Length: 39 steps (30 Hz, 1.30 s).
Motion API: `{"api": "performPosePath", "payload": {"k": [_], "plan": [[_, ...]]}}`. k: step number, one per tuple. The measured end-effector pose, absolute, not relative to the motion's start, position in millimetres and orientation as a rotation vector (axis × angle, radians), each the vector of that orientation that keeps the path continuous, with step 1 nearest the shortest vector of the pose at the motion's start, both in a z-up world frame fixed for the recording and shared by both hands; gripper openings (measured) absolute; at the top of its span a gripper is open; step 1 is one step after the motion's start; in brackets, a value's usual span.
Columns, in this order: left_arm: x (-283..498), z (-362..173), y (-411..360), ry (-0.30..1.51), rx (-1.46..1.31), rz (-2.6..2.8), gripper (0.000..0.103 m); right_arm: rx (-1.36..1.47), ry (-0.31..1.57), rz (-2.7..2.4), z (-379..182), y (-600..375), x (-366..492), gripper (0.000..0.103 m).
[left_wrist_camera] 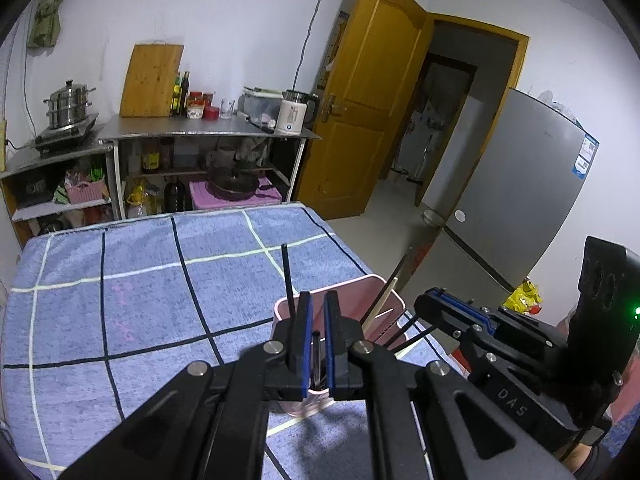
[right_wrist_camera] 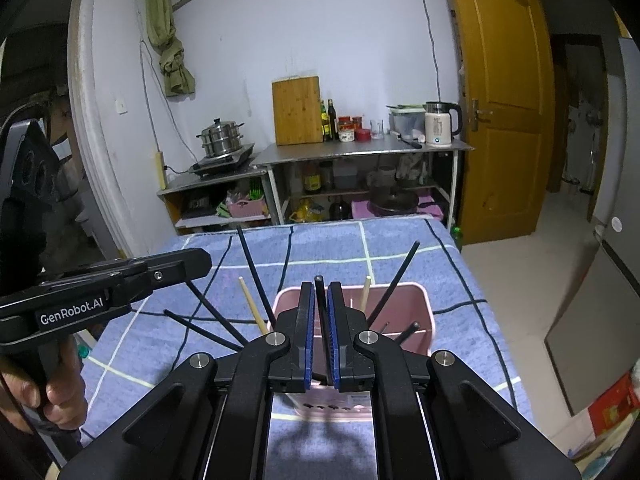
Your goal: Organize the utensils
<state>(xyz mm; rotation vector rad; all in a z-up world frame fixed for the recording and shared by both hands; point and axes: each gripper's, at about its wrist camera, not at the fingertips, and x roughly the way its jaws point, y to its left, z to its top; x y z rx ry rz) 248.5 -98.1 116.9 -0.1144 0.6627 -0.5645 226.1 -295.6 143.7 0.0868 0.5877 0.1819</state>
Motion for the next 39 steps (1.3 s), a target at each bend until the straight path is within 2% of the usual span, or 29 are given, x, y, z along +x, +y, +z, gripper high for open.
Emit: {"api": "performPosePath", "payload": {"k": [7, 11, 15, 25, 31, 35, 39], "plan": [[228, 133, -88, 0.616, -0.115, -0.569, 0.007, 0.08, 0.55, 0.176, 159, -296, 206, 0.011], [218, 136, -82, 0.603, -0.124, -0.561, 0.014, 0.078, 0.534, 0.17, 164, -296, 194, 0.014], [206, 133, -77, 0.593, -0.119, -0.556, 0.014, 0.085, 0.523, 0.168, 167, -297, 182, 0.016], [176, 108, -69, 0.574, -0.106, -0.539, 0.018, 0.09, 0.534, 0.177, 150, -294, 157, 0.016], [156, 91, -68, 0.546, -0.09, -0.535, 0.022, 0.08, 0.527, 0.187, 137, -288, 144, 0.017], [143, 81, -71, 0.526, -0.067, -0.524, 0.028, 0.068, 0.52, 0.196, 125, -283, 133, 0.017], [136, 67, -70, 0.518, -0.058, -0.507, 0.028, 0.055, 0.506, 0.193, 113, -281, 123, 0.018]]}}
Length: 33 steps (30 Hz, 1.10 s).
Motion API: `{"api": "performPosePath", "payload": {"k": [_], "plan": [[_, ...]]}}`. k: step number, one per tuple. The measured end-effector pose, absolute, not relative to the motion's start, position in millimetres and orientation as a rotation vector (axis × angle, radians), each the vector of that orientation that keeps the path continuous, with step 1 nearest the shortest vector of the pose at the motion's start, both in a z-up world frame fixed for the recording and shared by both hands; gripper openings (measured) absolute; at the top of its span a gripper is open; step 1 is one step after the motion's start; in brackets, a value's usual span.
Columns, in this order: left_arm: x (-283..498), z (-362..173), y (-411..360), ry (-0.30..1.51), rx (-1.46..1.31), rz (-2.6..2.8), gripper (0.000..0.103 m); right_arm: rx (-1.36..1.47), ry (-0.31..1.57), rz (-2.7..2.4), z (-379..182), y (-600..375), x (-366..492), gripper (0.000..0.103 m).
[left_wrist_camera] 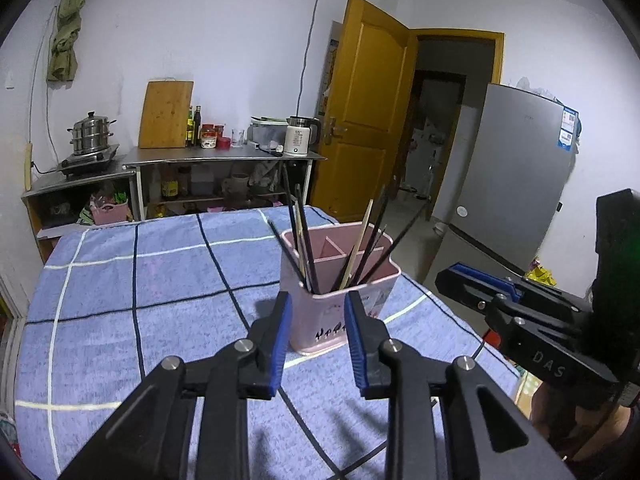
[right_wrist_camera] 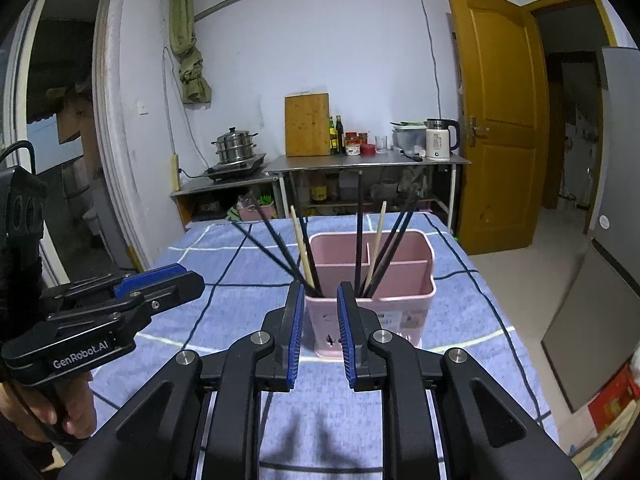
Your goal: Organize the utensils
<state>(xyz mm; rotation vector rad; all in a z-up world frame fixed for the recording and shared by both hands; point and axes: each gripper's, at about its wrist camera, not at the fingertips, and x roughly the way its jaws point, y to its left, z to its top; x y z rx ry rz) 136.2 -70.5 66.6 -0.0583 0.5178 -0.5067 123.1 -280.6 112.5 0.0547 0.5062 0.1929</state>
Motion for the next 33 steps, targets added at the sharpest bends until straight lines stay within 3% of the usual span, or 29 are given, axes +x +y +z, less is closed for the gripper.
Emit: {"api": "performPosePath", "payload": {"k": [21, 33], "plan": [[106, 24, -72, 0.476, -0.015, -0.465, 0.03, 0.046, 0.504, 0.156, 69, -289, 89, 0.018], [101, 24, -76, 0.455, -0.01, -0.467, 0.043, 0.036, 0.508, 0.159, 67, -285, 89, 0.018]]}}
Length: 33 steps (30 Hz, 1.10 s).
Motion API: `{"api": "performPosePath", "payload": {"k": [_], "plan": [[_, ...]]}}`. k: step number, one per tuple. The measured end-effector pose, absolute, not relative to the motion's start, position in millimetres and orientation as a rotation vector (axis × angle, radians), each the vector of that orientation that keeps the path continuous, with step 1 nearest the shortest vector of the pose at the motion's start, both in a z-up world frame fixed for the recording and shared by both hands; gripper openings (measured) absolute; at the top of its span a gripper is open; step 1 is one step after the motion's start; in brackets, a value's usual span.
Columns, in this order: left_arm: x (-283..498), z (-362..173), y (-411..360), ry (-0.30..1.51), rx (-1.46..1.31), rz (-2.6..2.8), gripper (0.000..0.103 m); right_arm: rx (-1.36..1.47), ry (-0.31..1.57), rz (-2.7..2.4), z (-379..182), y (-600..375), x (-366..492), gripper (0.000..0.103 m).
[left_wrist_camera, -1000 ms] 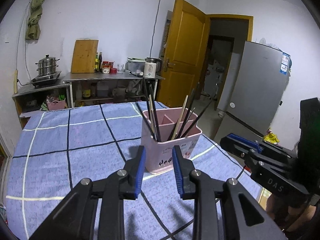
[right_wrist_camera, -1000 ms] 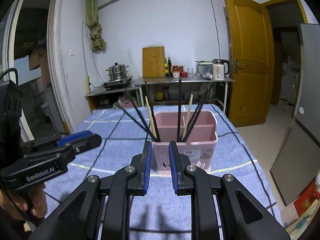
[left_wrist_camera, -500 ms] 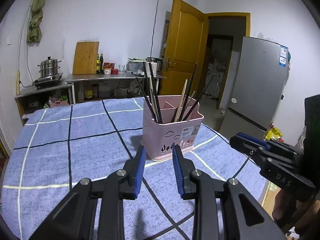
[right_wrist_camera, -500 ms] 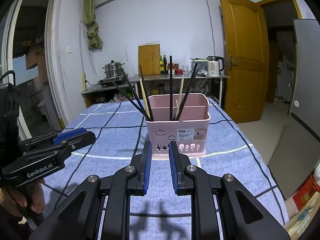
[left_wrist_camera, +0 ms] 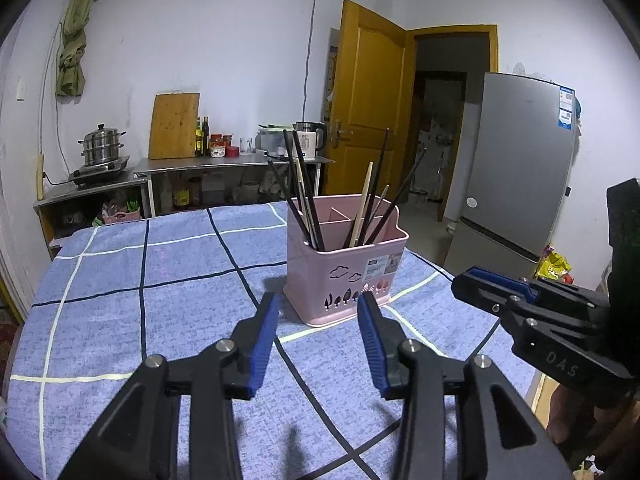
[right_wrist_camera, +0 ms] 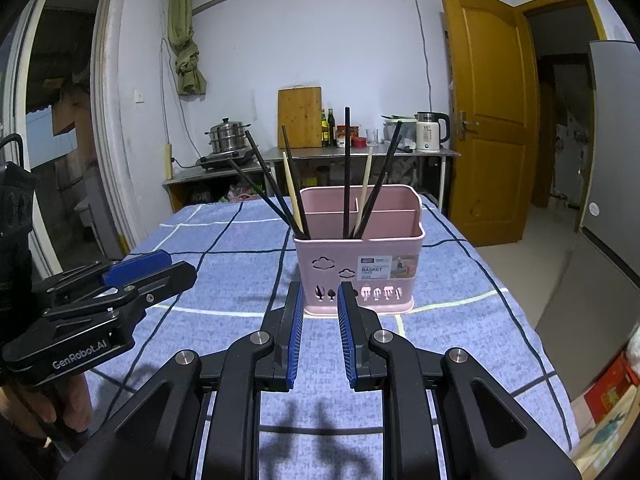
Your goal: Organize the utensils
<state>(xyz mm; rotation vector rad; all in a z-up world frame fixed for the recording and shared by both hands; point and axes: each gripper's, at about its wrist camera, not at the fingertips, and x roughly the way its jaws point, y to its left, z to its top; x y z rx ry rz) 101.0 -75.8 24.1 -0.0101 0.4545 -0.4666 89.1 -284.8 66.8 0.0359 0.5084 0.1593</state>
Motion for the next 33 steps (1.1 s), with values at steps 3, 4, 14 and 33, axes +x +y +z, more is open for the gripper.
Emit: {"api": "performPosePath", "payload": {"k": [3, 4, 14, 33], "plan": [[100.9, 24.9, -74.1, 0.453, -0.019, -0.465, 0.044, 0.03, 0.508, 0.162, 68.3, -282.7, 89.2, 0.018], [100.9, 25.2, -73.5, 0.454, -0.023, -0.464, 0.044, 0.028, 0.508, 0.164, 68.5, -282.2, 89.6, 0.018], [101.3, 24.7, -72.5, 0.457, -0.026, -0.461, 0.045, 0.021, 0.513, 0.164, 68.0, -280.0, 90.6, 0.018], [100.7, 20.4, -71.9, 0.464, -0.022, -0.449, 0.045, 0.01, 0.515, 0.169, 69.3, -275.1, 89.8, 0.018]]}}
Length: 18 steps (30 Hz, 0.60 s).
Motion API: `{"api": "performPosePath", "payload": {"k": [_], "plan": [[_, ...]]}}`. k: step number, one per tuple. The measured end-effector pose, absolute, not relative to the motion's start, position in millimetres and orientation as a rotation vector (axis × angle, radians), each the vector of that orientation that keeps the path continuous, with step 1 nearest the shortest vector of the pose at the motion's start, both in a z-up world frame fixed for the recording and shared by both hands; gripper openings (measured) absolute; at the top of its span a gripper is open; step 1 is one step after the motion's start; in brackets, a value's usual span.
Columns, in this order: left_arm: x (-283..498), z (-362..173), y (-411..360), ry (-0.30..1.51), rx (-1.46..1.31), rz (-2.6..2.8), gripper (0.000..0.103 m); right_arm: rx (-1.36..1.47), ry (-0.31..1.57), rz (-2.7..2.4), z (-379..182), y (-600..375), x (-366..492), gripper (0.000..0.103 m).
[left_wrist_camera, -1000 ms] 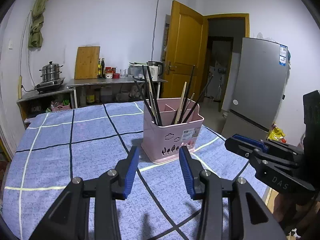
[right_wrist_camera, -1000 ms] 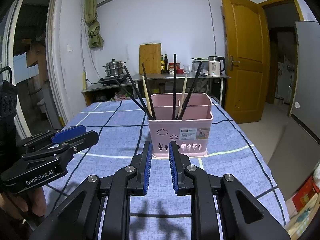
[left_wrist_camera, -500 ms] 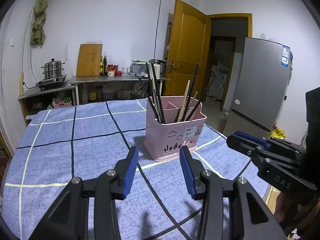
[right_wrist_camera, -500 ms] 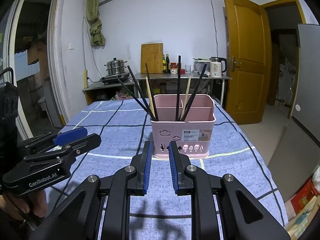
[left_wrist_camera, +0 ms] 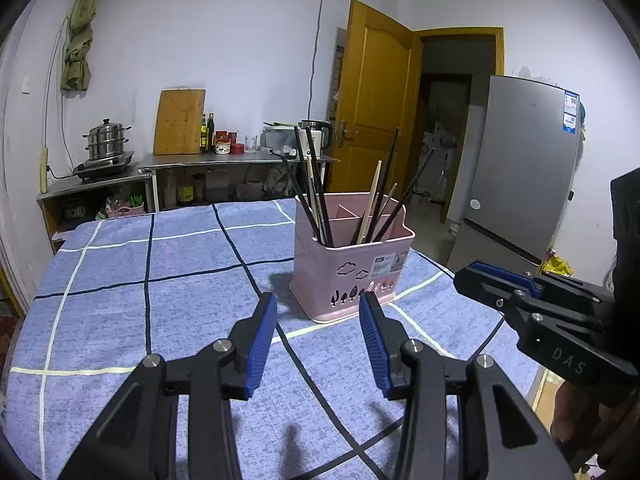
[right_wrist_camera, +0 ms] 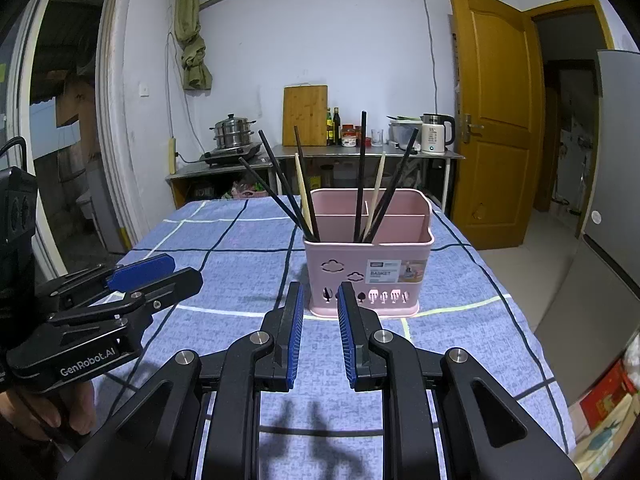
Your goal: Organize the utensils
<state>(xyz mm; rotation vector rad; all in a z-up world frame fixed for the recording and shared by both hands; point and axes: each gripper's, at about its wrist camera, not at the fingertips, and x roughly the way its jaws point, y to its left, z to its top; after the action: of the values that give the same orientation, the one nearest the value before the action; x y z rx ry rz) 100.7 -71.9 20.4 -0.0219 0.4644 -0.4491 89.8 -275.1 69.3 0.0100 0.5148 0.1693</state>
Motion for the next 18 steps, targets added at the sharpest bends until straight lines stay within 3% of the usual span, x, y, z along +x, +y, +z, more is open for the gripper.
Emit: {"api": "performPosePath", "payload": {"k": [18], "plan": [[98.4, 21.0, -77.6, 0.463, -0.009, -0.443, 0.048, 0.007, 0.524, 0.163, 68.5, -275.0, 92.0, 0.018]]}}
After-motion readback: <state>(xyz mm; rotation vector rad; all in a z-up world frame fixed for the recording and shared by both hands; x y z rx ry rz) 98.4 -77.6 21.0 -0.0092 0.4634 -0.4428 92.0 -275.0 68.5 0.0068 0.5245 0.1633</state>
